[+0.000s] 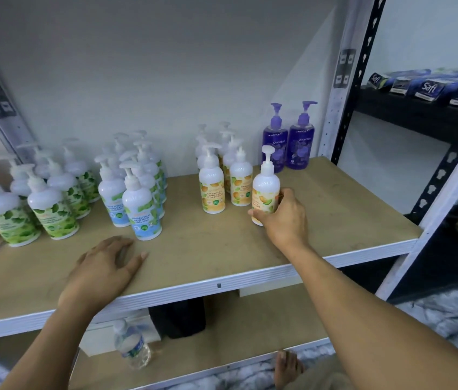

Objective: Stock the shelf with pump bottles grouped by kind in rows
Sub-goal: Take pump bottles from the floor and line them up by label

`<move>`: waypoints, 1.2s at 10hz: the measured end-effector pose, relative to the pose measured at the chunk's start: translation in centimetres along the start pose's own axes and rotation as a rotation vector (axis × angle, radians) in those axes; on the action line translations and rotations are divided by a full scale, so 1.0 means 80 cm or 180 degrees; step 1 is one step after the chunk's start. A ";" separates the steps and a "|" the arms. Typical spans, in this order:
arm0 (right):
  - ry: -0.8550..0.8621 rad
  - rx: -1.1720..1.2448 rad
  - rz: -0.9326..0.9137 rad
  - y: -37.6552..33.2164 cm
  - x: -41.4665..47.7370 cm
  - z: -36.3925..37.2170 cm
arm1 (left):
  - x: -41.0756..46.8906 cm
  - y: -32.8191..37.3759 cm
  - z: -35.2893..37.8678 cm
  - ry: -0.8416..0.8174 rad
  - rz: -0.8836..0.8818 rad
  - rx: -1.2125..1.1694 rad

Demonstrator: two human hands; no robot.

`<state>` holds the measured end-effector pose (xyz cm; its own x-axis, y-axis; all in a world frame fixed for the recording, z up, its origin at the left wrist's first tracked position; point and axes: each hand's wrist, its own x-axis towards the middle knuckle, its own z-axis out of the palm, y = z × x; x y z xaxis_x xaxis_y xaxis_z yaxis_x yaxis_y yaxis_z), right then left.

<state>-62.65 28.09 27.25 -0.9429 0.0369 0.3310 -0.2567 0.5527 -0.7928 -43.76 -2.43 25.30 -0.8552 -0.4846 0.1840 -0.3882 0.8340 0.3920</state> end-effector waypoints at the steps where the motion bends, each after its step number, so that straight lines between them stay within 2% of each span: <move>1: -0.0035 0.0024 -0.0025 -0.005 0.005 0.016 | 0.002 -0.006 0.002 0.0013 0.0021 0.0015; 5: -0.0209 0.0254 -0.0180 0.001 0.021 0.033 | 0.005 -0.006 0.002 0.0076 0.0099 0.0110; 10: -0.0648 0.0687 -0.0001 0.006 0.025 0.026 | 0.003 -0.004 0.001 0.0065 0.0065 0.0081; 12: -0.0331 0.0442 -0.0035 -0.001 0.021 0.037 | 0.001 -0.003 0.000 0.0041 0.0037 0.0047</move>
<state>-64.82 25.66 26.31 -0.9549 -0.0588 0.2909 -0.2870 0.4322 -0.8549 -43.76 -2.65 25.24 -0.8552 -0.4782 0.2000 -0.3836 0.8433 0.3764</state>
